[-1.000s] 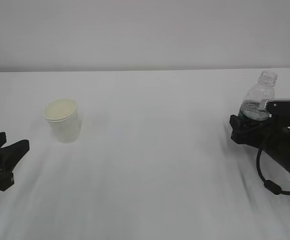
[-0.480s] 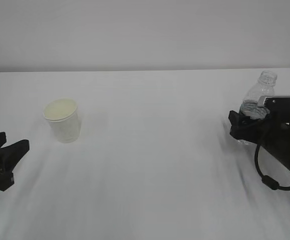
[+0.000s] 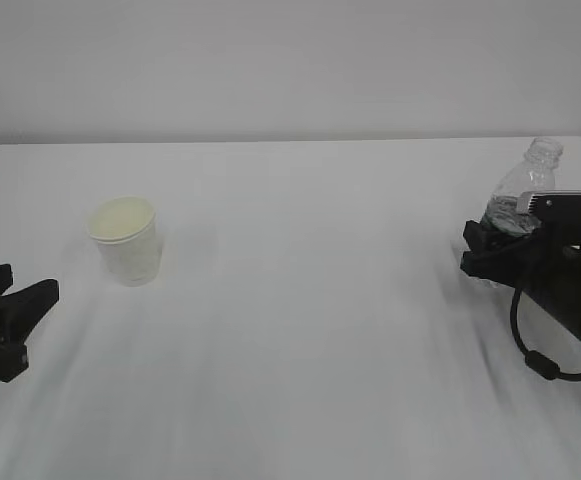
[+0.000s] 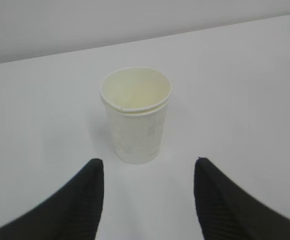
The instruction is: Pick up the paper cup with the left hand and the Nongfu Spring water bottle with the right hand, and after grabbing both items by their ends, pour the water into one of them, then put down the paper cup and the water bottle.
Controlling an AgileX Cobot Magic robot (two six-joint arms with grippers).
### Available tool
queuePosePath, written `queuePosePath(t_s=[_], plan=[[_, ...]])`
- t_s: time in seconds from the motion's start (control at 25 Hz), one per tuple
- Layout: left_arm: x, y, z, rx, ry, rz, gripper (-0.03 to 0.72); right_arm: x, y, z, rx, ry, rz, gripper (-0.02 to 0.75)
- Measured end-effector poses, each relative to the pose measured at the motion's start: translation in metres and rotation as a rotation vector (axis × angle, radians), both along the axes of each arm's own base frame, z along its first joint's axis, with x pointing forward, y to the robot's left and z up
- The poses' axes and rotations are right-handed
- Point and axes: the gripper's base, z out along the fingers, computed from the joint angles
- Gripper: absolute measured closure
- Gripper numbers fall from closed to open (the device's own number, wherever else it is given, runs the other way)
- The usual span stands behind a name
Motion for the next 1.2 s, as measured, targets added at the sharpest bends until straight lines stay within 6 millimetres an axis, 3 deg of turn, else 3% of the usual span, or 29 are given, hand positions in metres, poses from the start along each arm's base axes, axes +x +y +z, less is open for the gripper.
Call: queuePosePath(t_s=[0.4,0.64,0.88,1.2], plan=[[0.0,0.001,0.0,-0.001,0.0,0.008,0.267,0.0,0.0,0.0,-0.003,-0.002,0.003,0.313],[0.0,0.001,0.0,-0.002,0.0,0.01,0.267,-0.007,0.004,0.005,-0.125,-0.002,0.091,0.313],[0.0,0.001,0.0,-0.002,0.0,0.01,0.267,-0.011,0.005,0.025,-0.143,-0.052,0.104,0.314],[0.0,0.001,0.0,-0.002,0.0,0.01,0.267,-0.037,0.004,0.062,-0.143,-0.115,0.102,0.314]])
